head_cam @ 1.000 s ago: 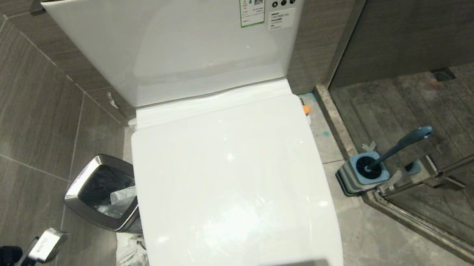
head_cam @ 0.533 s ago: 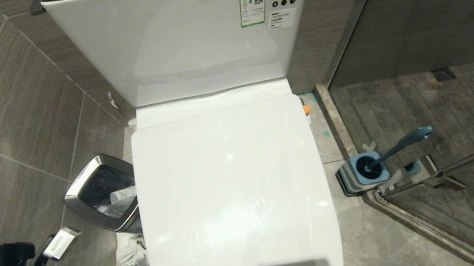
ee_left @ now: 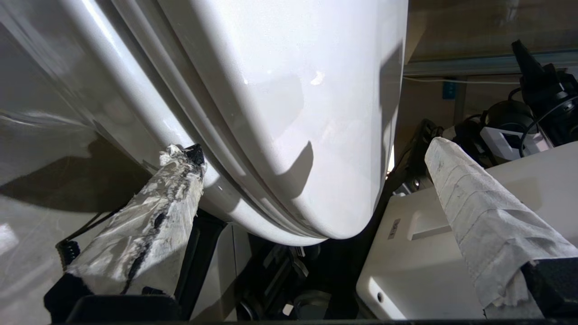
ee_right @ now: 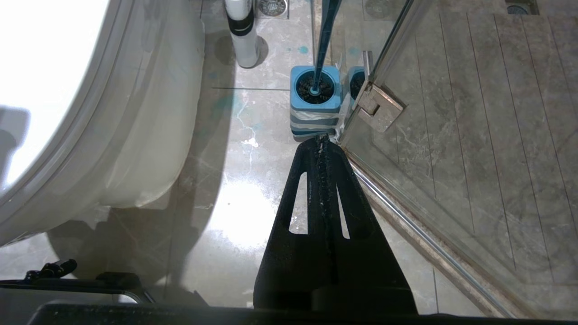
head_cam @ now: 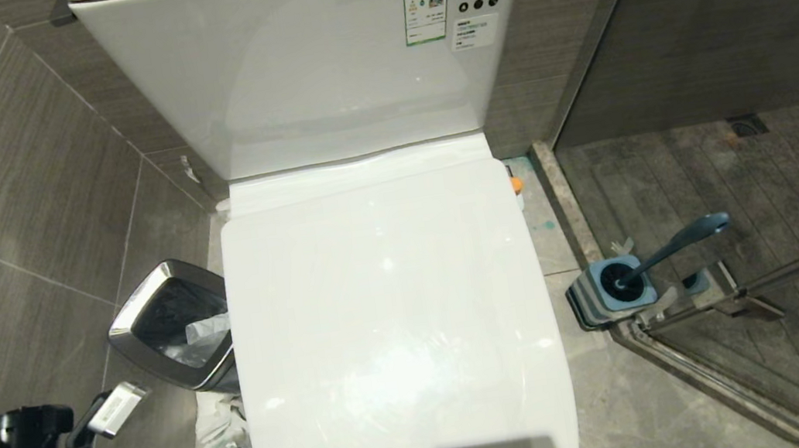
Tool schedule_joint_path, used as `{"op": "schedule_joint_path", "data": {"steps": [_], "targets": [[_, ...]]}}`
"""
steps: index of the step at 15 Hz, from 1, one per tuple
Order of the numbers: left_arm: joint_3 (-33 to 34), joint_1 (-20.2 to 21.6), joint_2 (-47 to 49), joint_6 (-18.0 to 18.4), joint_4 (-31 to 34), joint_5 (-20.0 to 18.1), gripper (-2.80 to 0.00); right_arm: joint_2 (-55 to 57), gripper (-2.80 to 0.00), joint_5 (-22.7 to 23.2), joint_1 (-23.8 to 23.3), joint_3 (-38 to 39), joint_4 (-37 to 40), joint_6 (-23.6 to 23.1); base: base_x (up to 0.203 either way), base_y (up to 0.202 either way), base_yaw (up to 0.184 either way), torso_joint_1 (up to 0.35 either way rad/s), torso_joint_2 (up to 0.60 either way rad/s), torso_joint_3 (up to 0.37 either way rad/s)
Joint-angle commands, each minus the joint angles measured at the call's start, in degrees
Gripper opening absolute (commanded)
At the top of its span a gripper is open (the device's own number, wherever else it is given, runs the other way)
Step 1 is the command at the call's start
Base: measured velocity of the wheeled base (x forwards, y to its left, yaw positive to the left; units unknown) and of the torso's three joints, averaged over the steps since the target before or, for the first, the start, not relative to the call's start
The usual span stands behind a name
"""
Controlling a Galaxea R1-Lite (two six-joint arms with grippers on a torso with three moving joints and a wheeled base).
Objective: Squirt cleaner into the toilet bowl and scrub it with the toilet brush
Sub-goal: Use the left hand to lift the toilet lid slightly
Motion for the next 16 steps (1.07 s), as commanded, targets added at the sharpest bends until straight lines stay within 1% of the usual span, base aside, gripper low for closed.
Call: {"op": "schedule_joint_path", "data": {"steps": [1,10,13,16], "targets": [[-0.1,-0.5,0.9,0.0,-0.2,-0.2,0.00,0.0,-2.80,0.0,0.0,0.0,0.0,-0.1,0.000,0.000,0.000,0.000,0.00,0.000],[-2.0,-1.9,3.3,0.0,-0.2,-0.2,0.00,0.0,-2.80,0.0,0.0,0.0,0.0,-0.1,0.000,0.000,0.000,0.000,0.00,0.000],[-2.0,-2.4,3.4,1.1,-0.2,0.2,0.00,0.0,-2.80,0.0,0.0,0.0,0.0,-0.1,0.000,0.000,0.000,0.000,0.00,0.000],[-1.9,-3.7,3.4,1.2,-0.2,0.9,0.00,0.0,-2.80,0.0,0.0,0.0,0.0,0.0,0.000,0.000,0.000,0.000,0.00,0.000]]}}
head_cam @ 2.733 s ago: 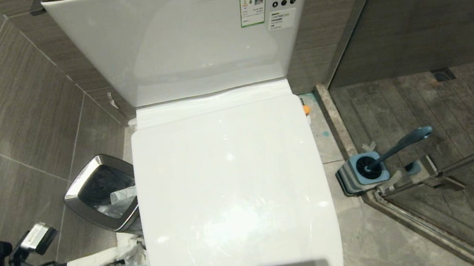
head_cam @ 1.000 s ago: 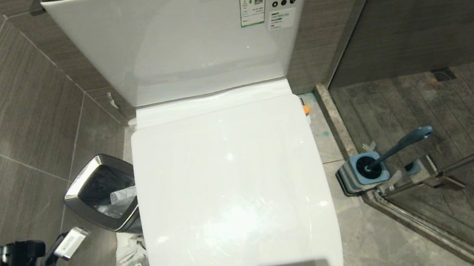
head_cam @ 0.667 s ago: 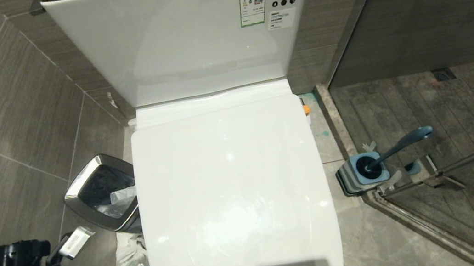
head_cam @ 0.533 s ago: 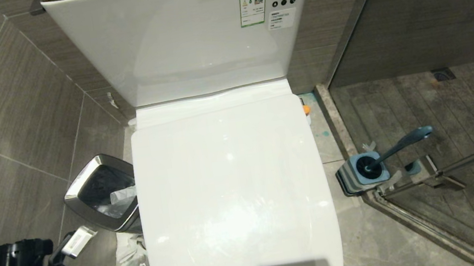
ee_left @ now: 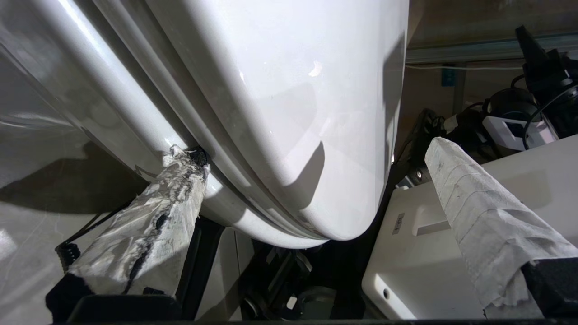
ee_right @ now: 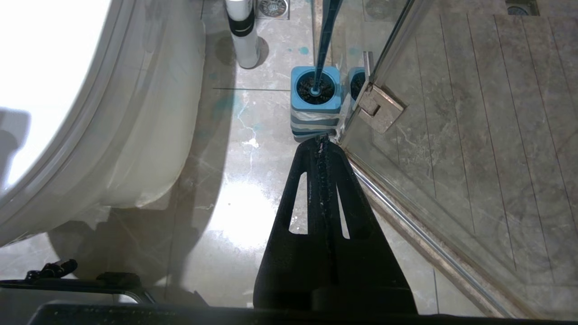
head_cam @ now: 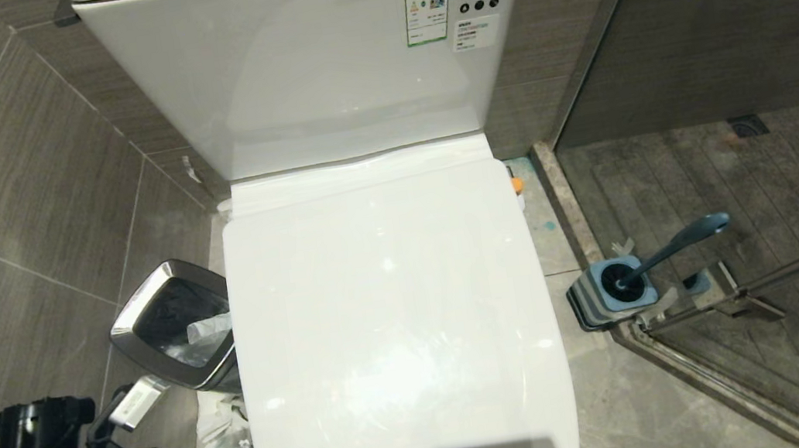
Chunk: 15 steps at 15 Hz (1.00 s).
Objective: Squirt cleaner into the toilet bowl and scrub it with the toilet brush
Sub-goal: Use the left hand to lift the toilet lid slightly
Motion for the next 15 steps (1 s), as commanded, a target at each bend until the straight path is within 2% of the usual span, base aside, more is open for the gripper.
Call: {"op": "schedule_joint_path", "data": {"steps": [1,7,15], "targets": [[0.1,-0.9,0.3,0.0,-0.1,-0.1,0.00,0.0,-2.80,0.0,0.0,0.0,0.0,-0.1,0.000,0.000,0.000,0.000,0.00,0.000],[0.6,-5.2,-0.1,0.0,-0.2,-0.1,0.00,0.0,-2.80,0.0,0.0,0.0,0.0,-0.1,0.000,0.000,0.000,0.000,0.00,0.000],[1.1,-6.4,-3.3,-1.4,0.0,-1.1,0.00,0.0,-2.80,0.0,0.0,0.0,0.0,-0.1,0.000,0.000,0.000,0.000,0.00,0.000]]}}
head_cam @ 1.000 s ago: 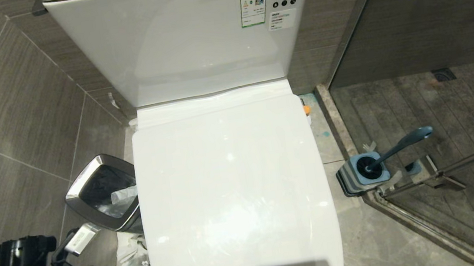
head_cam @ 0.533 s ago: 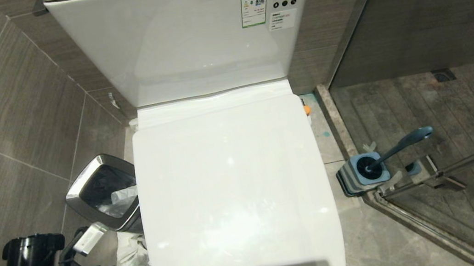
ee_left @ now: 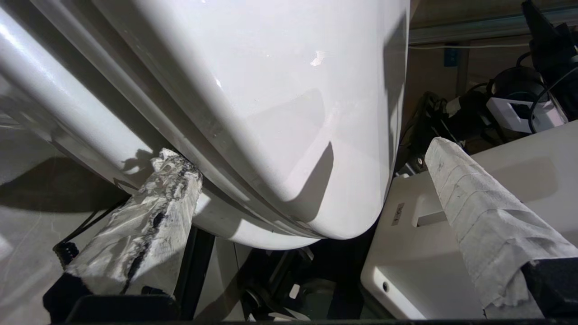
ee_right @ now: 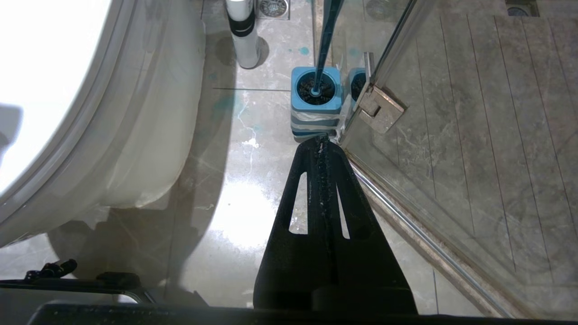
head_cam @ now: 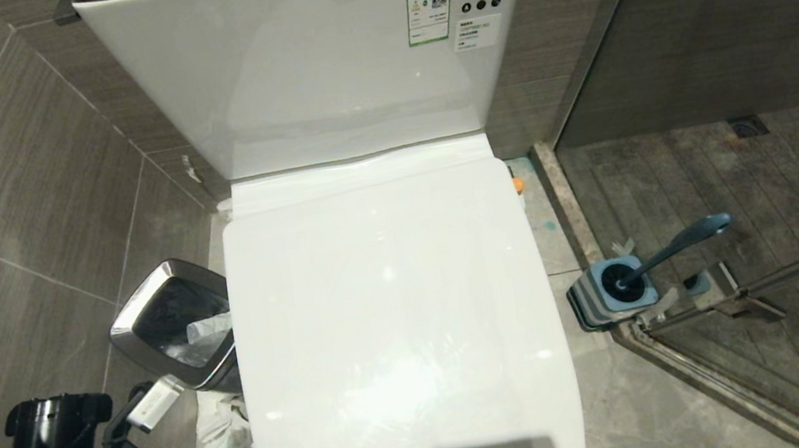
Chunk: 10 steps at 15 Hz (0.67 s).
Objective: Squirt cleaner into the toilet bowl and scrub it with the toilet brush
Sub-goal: Use the left hand to lift the toilet lid slightly
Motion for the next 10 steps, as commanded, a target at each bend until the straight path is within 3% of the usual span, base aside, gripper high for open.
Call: {"op": "schedule_joint_path", "data": {"steps": [1,10], "targets": [[-0.1,0.0,-1.9,-1.1,-0.2,-1.5,0.00,0.0,-2.80,0.0,0.0,0.0,0.0,0.0,0.000,0.000,0.000,0.000,0.00,0.000],[-0.1,0.2,-6.1,-5.6,-0.2,-5.1,0.00,0.0,-2.80,0.0,0.0,0.0,0.0,0.0,0.000,0.000,0.000,0.000,0.00,0.000]]}}
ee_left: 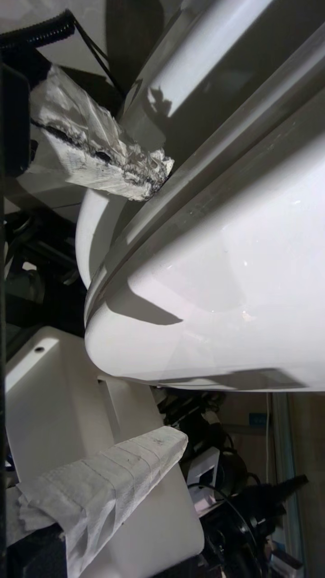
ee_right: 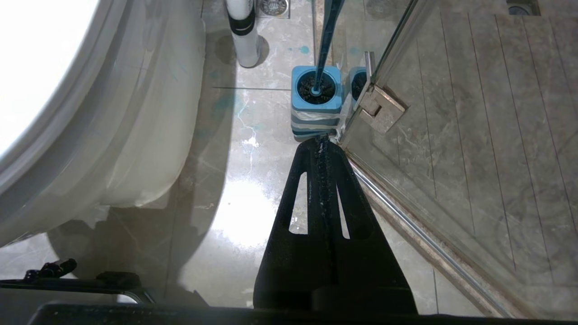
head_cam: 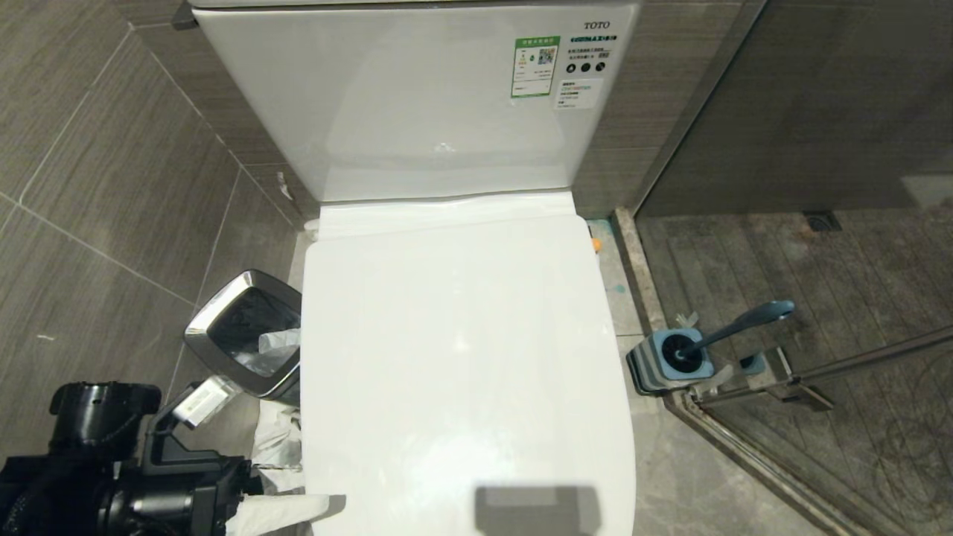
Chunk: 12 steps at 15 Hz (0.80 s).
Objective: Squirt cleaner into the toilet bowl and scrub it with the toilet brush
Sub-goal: Use the left hand to lift the toilet lid slightly
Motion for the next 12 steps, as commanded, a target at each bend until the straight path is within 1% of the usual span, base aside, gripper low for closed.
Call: {"op": "schedule_joint_path", "data": {"steps": [1,3,12], "targets": [[0.0,0.1,-2.1,-0.2,-0.4,-0.7,0.00,0.0,-2.80,0.0,0.0,0.0,0.0,0.0,0.000,0.000,0.000,0.000,0.00,0.000],[0.1,0.1,-3.1,-0.5,-0.3,-0.7,0.00,0.0,-2.80,0.0,0.0,0.0,0.0,0.0,0.000,0.000,0.000,0.000,0.00,0.000],[0.3,-0.1,-11.1,-8.4,-0.2,-0.6,0.00,0.0,-2.80,0.0,0.0,0.0,0.0,0.0,0.000,0.000,0.000,0.000,0.00,0.000]]}}
